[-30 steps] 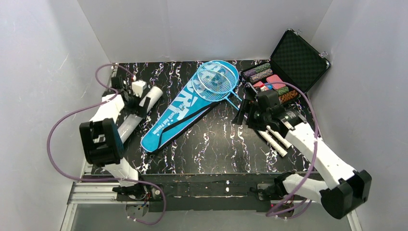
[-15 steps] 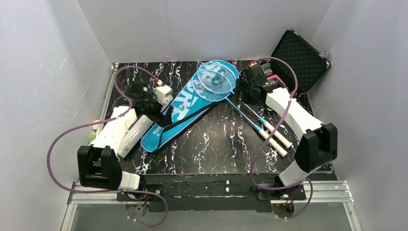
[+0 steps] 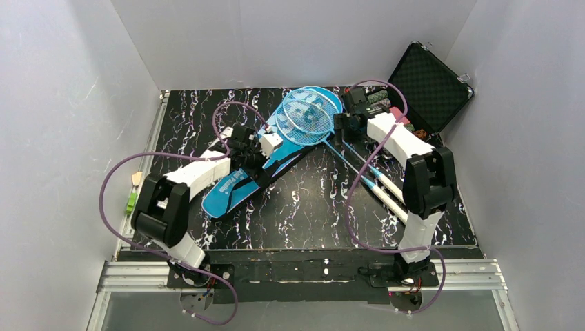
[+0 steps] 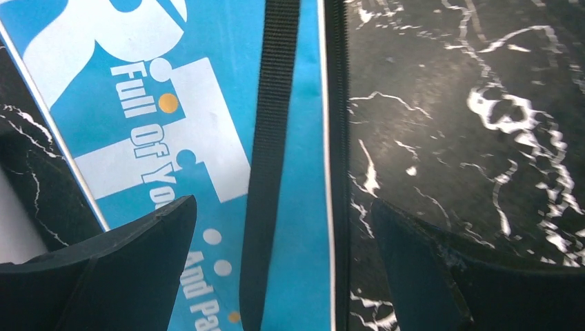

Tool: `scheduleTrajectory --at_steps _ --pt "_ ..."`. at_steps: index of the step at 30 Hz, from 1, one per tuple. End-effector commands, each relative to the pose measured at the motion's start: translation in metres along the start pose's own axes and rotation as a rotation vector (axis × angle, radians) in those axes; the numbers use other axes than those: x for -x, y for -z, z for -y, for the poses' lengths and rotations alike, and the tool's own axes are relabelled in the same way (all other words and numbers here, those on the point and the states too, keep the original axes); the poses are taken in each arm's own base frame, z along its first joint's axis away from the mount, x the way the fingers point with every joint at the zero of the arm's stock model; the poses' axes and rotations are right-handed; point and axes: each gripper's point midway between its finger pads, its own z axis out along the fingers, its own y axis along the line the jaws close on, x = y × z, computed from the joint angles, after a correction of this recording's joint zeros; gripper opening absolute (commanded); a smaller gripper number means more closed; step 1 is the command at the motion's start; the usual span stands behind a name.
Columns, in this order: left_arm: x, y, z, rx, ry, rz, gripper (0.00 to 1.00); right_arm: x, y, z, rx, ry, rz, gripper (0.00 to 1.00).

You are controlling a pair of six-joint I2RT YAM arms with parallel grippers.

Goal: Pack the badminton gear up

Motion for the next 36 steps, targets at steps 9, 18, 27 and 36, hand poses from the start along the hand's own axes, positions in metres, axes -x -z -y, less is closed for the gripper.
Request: scheduleTrajectory --at_steps 9,18,27,36 --pt "0.013 -0.032 -0.012 0.046 -0.079 0.015 0.95 0.049 -0.043 0.005 0.122 0.057 0.068 0.90" --pt "0.000 -0.037 -0.005 0.031 -0.064 -0.004 0.78 0.034 -0.059 -0.010 0.304 0.009 0.007 0.90" --pt "-0.013 -0.038 -0.003 0.035 -0.048 -0.038 0.52 0.010 -0.069 -0.018 0.347 -0.018 -0.060 0.89" --pt "-0.031 -0.037 0.007 0.009 -0.022 -0.072 0.22 0.001 -0.070 -0.021 0.339 -0.083 -0.123 0.60"
